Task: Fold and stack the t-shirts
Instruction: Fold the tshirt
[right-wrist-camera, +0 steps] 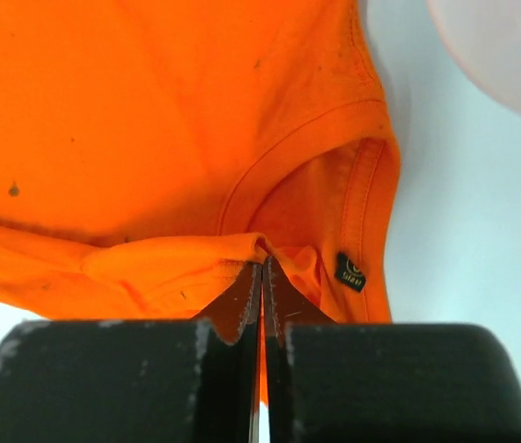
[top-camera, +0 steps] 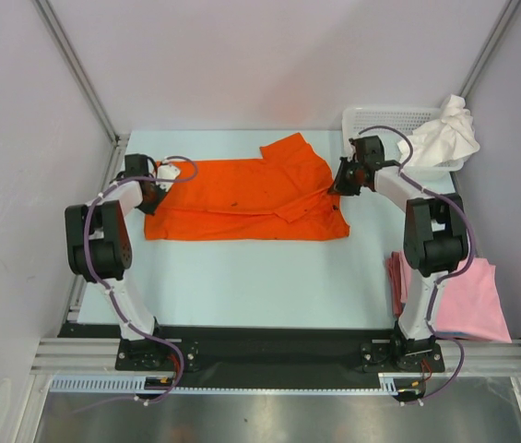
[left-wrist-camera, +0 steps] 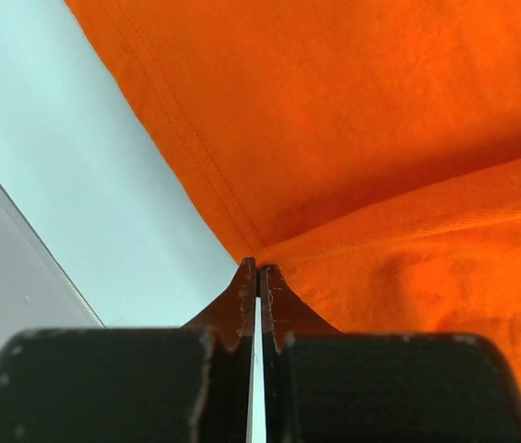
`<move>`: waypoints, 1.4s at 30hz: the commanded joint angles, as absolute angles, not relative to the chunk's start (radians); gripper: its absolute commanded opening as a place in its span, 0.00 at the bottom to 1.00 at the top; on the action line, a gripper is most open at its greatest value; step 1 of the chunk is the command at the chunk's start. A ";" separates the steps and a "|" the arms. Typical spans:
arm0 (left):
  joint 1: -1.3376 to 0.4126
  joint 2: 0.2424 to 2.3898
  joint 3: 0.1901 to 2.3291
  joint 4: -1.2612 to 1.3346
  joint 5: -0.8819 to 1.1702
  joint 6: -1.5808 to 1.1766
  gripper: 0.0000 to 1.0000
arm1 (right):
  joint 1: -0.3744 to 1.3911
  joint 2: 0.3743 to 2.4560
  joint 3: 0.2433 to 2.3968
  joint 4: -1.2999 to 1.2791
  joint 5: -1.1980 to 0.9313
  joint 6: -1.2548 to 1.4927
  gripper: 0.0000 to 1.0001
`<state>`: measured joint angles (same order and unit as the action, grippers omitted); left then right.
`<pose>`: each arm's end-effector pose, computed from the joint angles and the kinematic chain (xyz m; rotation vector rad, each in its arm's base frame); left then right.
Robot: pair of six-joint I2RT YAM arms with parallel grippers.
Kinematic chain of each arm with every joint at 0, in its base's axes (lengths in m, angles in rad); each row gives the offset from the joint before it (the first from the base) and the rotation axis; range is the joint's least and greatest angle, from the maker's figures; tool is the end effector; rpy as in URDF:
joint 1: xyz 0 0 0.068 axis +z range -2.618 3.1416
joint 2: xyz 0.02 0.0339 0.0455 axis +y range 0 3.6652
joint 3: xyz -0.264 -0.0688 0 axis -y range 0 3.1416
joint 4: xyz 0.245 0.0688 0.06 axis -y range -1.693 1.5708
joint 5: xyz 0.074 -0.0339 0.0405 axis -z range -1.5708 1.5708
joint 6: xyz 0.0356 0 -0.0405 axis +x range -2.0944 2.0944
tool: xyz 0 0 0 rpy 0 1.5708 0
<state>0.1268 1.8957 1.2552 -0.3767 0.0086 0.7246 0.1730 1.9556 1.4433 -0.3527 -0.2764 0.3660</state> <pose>0.3911 0.0495 0.1722 0.7740 2.5012 0.2969 0.4241 0.0840 0.2080 0.1122 2.4733 0.5740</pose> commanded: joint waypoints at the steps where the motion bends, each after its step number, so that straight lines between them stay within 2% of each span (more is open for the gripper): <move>1: 0.137 1.916 1.310 -0.344 -0.041 0.692 0.00 | 0.160 1.994 1.499 -0.293 -0.262 0.385 0.00; 5: 0.135 1.931 1.318 -0.330 -0.064 0.669 0.01 | 0.160 2.037 1.534 -0.284 -0.275 0.390 0.00; 7: 0.135 1.931 1.321 -0.328 -0.063 0.661 0.05 | 0.160 2.048 1.549 -0.285 -0.262 0.387 0.00; 8: 0.135 1.930 1.322 -0.322 -0.063 0.647 0.12 | 0.161 2.052 1.554 -0.285 -0.253 0.382 0.01; 9: 0.135 1.928 1.324 -0.318 -0.066 0.641 0.32 | 0.160 2.051 1.557 -0.288 -0.242 0.379 0.06; 10: 0.135 1.922 1.324 -0.305 -0.071 0.632 0.42 | 0.161 2.049 1.566 -0.290 -0.224 0.377 0.14; 11: 0.135 1.916 1.324 -0.296 -0.089 0.615 0.50 | 0.161 2.042 1.572 -0.305 -0.218 0.367 0.29; 12: 0.135 1.910 1.325 -0.288 -0.098 0.606 0.60 | 0.160 2.036 1.580 -0.319 -0.210 0.359 0.34; 14: 0.135 1.869 1.324 -0.279 -0.103 0.583 0.63 | 0.167 2.013 1.583 -0.362 -0.173 0.342 0.44; 15: 0.135 1.846 1.319 -0.284 -0.088 0.581 0.64 | 0.169 1.979 1.577 -0.380 -0.158 0.327 0.46; 18: 0.135 1.714 1.237 -0.305 0.029 0.642 0.62 | 0.172 1.889 1.504 -0.445 -0.103 0.318 0.49; 21: 0.133 1.606 1.099 -0.325 0.101 0.768 0.55 | 0.170 1.816 1.368 -0.471 -0.057 0.325 0.50; 23: 0.132 1.591 1.016 -0.345 0.107 0.854 0.53 | 0.172 1.766 1.298 -0.475 -0.046 0.339 0.50; 27: 0.124 1.608 0.928 -0.357 0.091 0.934 0.58 | 0.182 1.721 1.145 -0.448 -0.078 0.362 0.51; 30: 0.109 1.620 0.901 -0.315 0.074 0.965 0.63 | 0.187 1.723 1.106 -0.414 -0.097 0.373 0.52; 37: 0.072 1.703 0.884 -0.226 0.003 0.982 0.63 | 0.183 1.773 1.078 -0.324 -0.143 0.399 0.52; 38: 0.072 1.701 0.885 -0.219 0.003 0.977 0.60 | 0.181 1.781 1.075 -0.319 -0.144 0.400 0.50; 39: 0.069 1.700 0.881 -0.209 0.003 0.977 0.51 | 0.178 1.798 1.074 -0.315 -0.155 0.403 0.47; 40: 0.068 1.700 0.877 -0.207 0.003 0.977 0.43 | 0.175 1.802 1.071 -0.313 -0.159 0.406 0.32; 42: 0.066 1.698 0.871 -0.201 -0.036 0.980 0.13 | 0.160 1.796 1.042 -0.305 -0.172 0.426 0.16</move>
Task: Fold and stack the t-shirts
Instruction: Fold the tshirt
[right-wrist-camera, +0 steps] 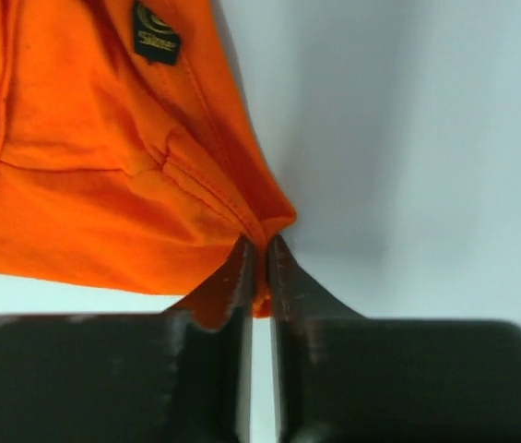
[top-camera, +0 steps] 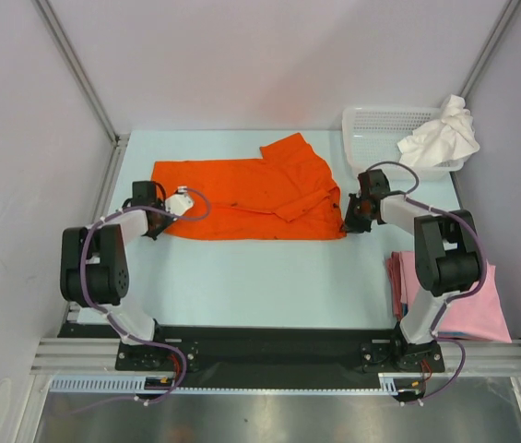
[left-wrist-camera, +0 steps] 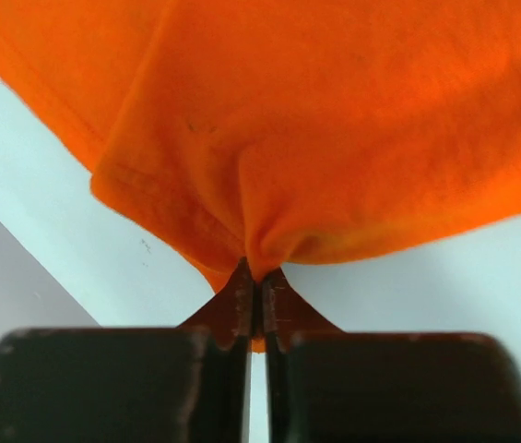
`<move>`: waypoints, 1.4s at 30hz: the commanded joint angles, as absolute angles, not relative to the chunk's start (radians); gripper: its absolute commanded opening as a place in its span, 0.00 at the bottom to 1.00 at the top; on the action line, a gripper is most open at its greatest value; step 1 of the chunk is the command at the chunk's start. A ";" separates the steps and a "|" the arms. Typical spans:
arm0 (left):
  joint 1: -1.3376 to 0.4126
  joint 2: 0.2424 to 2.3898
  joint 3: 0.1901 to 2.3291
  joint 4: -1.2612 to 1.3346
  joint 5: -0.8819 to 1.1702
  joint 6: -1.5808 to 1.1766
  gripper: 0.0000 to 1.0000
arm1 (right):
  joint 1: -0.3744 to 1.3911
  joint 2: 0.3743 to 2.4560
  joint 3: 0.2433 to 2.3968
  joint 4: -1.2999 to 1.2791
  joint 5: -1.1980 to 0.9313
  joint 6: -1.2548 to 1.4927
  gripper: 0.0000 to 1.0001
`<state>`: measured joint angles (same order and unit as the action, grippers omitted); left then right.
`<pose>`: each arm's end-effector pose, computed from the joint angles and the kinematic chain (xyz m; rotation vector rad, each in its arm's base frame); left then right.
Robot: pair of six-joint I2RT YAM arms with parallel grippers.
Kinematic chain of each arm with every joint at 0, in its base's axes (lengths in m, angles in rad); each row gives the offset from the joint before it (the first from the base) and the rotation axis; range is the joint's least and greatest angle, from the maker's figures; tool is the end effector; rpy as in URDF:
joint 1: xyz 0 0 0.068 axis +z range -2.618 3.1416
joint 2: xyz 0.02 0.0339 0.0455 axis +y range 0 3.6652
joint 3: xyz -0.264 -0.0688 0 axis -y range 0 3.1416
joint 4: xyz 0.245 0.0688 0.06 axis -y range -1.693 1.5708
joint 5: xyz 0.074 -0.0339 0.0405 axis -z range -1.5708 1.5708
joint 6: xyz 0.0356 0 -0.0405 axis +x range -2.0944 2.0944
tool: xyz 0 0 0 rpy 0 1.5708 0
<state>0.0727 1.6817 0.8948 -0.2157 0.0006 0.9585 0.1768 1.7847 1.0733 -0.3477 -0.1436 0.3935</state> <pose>0.3228 0.0235 0.1524 1.1238 2.3686 0.3768 0.3479 0.0673 0.1617 0.2383 2.6548 0.3800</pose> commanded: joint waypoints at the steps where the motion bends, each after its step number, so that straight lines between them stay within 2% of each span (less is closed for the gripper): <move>1: 0.067 1.695 0.868 -0.204 -0.037 0.974 0.00 | 0.150 1.784 1.026 -0.295 -0.172 0.433 0.05; 3: 0.069 1.677 0.851 -0.201 -0.055 0.974 0.00 | 0.124 1.758 0.983 -0.296 -0.170 0.440 0.00; 10: 0.112 1.510 0.810 -0.339 -0.032 1.045 0.00 | 0.109 1.576 0.907 -0.480 -0.089 0.446 0.00; 18: 0.115 1.338 0.707 -0.584 -0.008 1.104 0.00 | 0.118 1.346 0.732 -0.621 -0.098 0.572 0.00; 20: 0.115 1.331 0.701 -0.653 -0.008 1.104 0.01 | 0.147 1.274 0.704 -0.658 -0.081 0.609 0.02; 21: 0.115 1.330 0.701 -0.676 0.018 1.106 0.04 | 0.156 1.257 0.697 -0.679 -0.078 0.617 0.10; 23: 0.115 1.325 0.710 -0.742 0.060 1.103 0.21 | 0.160 1.227 0.683 -0.695 -0.075 0.630 0.15; 25: 0.117 1.324 0.742 -0.784 0.084 1.100 0.43 | 0.153 1.191 0.684 -0.721 -0.065 0.635 0.31; 27: 0.126 1.324 0.797 -0.799 0.101 1.088 0.85 | 0.141 1.155 0.713 -0.729 -0.029 0.618 0.45; 28: 0.130 1.327 0.823 -0.789 0.104 1.059 0.93 | 0.141 1.147 0.733 -0.724 -0.015 0.603 0.47; 29: 0.149 1.333 0.894 -0.755 0.113 1.036 0.96 | 0.146 1.144 0.799 -0.716 -0.002 0.585 0.49; 30: 0.158 1.362 0.941 -0.744 0.151 1.004 0.98 | 0.150 1.147 0.836 -0.691 -0.002 0.559 0.57; 33: 0.215 1.460 1.160 -0.746 0.311 0.776 0.98 | 0.188 1.216 1.012 -0.631 0.029 0.459 0.59; 35: 0.236 1.520 1.248 -0.697 0.351 0.662 0.94 | 0.204 1.314 1.106 -0.583 0.016 0.384 0.59; 40: 0.233 1.760 1.454 -0.583 0.253 0.349 0.77 | 0.235 1.598 1.465 -0.471 -0.029 0.275 0.56; 42: 0.233 1.830 1.532 -0.566 0.223 0.305 0.74 | 0.241 1.776 1.604 -0.494 -0.041 0.244 0.54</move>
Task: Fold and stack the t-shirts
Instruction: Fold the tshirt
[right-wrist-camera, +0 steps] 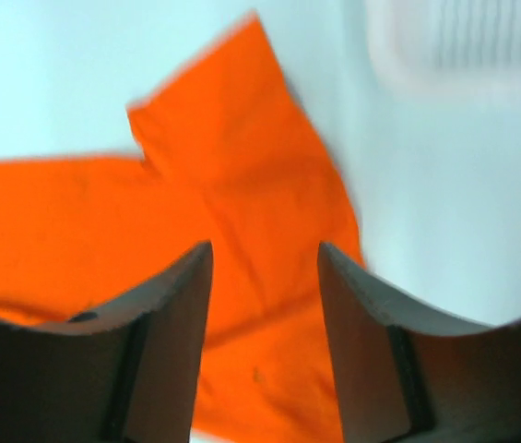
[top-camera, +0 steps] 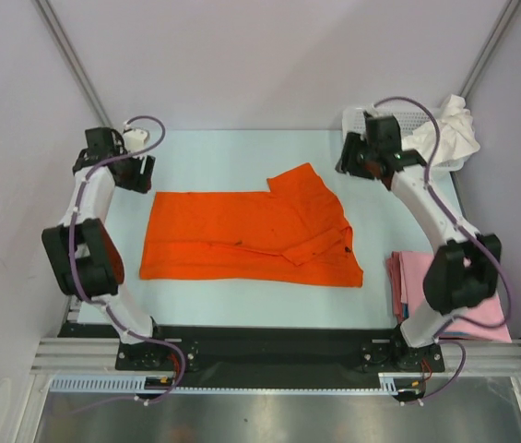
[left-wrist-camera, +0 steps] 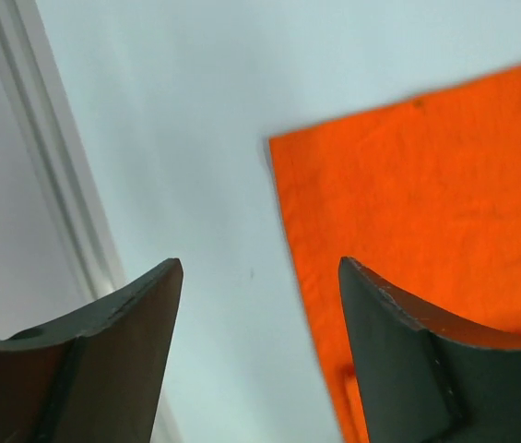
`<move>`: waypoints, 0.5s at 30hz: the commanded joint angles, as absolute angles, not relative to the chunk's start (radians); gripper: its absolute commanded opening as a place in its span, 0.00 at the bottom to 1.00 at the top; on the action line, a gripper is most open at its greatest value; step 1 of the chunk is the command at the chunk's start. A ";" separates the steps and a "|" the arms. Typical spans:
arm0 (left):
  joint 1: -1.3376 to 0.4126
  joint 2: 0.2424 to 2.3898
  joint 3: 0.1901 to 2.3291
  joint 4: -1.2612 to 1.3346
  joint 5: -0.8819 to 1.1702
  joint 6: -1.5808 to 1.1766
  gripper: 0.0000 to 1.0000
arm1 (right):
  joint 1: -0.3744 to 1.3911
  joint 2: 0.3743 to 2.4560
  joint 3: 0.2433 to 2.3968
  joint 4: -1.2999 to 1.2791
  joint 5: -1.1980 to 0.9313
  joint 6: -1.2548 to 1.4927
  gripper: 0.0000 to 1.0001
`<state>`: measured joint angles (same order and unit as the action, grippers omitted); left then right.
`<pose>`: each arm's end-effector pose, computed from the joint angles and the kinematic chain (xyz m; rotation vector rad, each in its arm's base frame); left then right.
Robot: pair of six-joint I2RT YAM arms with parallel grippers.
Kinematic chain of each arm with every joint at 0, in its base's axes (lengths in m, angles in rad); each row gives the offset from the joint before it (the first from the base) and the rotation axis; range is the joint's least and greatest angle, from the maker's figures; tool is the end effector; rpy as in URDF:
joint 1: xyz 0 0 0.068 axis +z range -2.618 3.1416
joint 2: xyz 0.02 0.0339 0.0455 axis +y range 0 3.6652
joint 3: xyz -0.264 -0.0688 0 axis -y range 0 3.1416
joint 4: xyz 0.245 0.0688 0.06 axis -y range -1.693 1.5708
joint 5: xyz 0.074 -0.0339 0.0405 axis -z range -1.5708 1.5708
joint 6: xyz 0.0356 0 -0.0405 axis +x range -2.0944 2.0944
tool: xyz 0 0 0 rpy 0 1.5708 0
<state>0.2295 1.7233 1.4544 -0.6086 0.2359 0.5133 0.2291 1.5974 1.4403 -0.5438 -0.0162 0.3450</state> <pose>0.3735 0.0787 0.2837 0.4437 2.3751 0.0499 0.3526 0.0828 0.3277 0.1241 2.2886 0.3193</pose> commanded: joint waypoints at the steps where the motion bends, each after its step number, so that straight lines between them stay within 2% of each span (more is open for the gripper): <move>1: 0.233 1.888 1.557 -0.561 0.204 0.278 0.74 | 0.248 1.848 1.749 -0.512 -0.037 0.233 0.53; 6: 0.213 2.034 1.695 -0.575 0.160 0.245 0.76 | 0.279 2.251 2.148 -0.652 -0.002 0.189 0.51; 8: 0.204 2.071 1.730 -0.577 0.147 0.241 0.78 | 0.281 2.346 2.311 -0.681 -0.005 0.189 0.51; 11: 0.201 2.134 1.779 -0.584 0.147 0.224 0.80 | 0.284 2.480 2.402 -0.684 -0.002 0.187 0.52; 15: 0.201 2.218 1.838 -0.617 0.176 0.209 0.80 | 0.290 2.571 2.438 -0.641 0.026 0.176 0.62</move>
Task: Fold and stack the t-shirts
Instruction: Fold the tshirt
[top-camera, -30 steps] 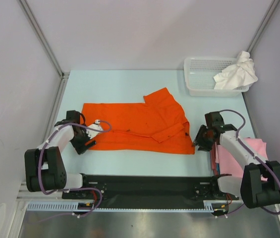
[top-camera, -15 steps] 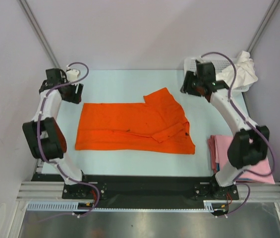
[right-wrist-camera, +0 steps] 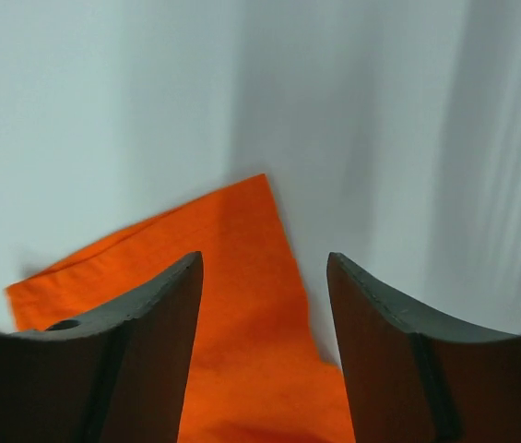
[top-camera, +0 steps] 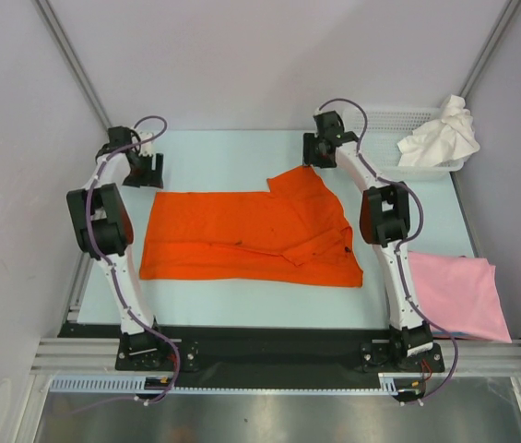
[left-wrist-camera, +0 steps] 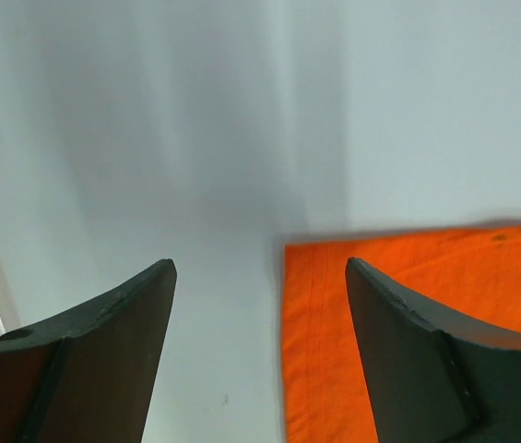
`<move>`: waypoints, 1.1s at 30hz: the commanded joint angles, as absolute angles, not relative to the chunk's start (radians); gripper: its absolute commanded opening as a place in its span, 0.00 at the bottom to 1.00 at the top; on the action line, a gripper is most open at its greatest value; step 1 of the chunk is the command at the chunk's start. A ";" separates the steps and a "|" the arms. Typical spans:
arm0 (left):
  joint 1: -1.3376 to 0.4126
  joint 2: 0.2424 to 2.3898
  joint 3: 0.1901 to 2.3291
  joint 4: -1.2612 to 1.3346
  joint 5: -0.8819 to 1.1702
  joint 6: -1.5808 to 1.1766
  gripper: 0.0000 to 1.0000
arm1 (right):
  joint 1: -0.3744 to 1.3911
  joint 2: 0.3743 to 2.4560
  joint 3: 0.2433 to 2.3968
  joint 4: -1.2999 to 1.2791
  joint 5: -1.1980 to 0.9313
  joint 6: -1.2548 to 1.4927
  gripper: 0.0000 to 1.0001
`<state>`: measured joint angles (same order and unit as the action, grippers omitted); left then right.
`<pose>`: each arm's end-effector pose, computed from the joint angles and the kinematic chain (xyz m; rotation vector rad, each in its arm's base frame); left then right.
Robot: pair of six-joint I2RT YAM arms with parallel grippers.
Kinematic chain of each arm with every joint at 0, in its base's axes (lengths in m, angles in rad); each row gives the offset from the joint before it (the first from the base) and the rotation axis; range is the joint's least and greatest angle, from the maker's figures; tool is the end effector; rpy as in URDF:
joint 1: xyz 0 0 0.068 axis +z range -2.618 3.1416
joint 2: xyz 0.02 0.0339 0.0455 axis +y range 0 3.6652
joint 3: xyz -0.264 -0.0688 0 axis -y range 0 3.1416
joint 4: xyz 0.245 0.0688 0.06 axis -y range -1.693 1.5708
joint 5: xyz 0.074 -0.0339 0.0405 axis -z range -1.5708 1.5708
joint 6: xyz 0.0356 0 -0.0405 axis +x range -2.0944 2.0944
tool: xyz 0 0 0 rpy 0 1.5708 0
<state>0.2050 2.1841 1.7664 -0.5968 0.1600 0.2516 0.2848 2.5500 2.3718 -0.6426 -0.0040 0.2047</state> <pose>0.4690 0.0917 0.1922 0.1185 2.5627 -0.0345 0.5428 0.1590 0.1962 -0.0982 2.4026 0.2340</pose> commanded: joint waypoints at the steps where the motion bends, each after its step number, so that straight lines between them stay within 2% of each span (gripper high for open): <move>1: 0.201 2.230 1.844 -0.627 0.181 0.206 0.80 | 0.291 2.582 2.434 -0.634 0.035 0.166 0.63; 5: 0.198 2.273 1.852 -0.647 0.212 0.187 0.78 | 0.307 2.646 2.462 -0.667 0.046 0.152 0.65; 7: 0.193 2.289 1.853 -0.649 0.228 0.183 0.76 | 0.310 2.666 2.468 -0.681 0.038 0.150 0.62; 10: 0.186 2.298 1.859 -0.644 0.271 0.184 0.74 | 0.310 2.678 2.464 -0.696 0.009 0.155 0.34; 11: 0.183 2.301 1.859 -0.641 0.284 0.183 0.74 | 0.310 2.675 2.464 -0.703 0.009 0.159 0.23; 14: 0.178 2.313 1.867 -0.640 0.307 0.184 0.65 | 0.308 2.637 2.433 -0.696 -0.044 0.166 0.12; 15: 0.176 2.318 1.871 -0.664 0.307 0.184 0.58 | 0.310 2.623 2.422 -0.692 -0.051 0.169 0.09; 17: 0.176 2.319 1.867 -0.689 0.308 0.202 0.52 | 0.307 2.591 2.384 -0.680 -0.064 0.172 0.00; 21: 0.179 2.274 1.804 -0.716 0.296 0.238 0.38 | 0.307 2.492 2.327 -0.660 -0.086 0.182 0.00; 25: 0.193 2.224 1.767 -0.735 0.307 0.252 0.36 | 0.308 2.418 2.281 -0.650 -0.098 0.186 0.00; 26: 0.195 2.218 1.769 -0.739 0.308 0.255 0.37 | 0.310 2.401 2.261 -0.632 -0.100 0.187 0.00; 27: 0.196 2.209 1.769 -0.742 0.311 0.256 0.43 | 0.311 2.385 2.226 -0.621 -0.100 0.189 0.00; 30: 0.199 2.189 1.766 -0.742 0.314 0.258 0.52 | 0.316 2.327 2.174 -0.600 -0.103 0.190 0.00; 33: 0.207 2.178 1.760 -0.746 0.324 0.255 0.53 | 0.324 2.266 2.126 -0.588 -0.109 0.192 0.00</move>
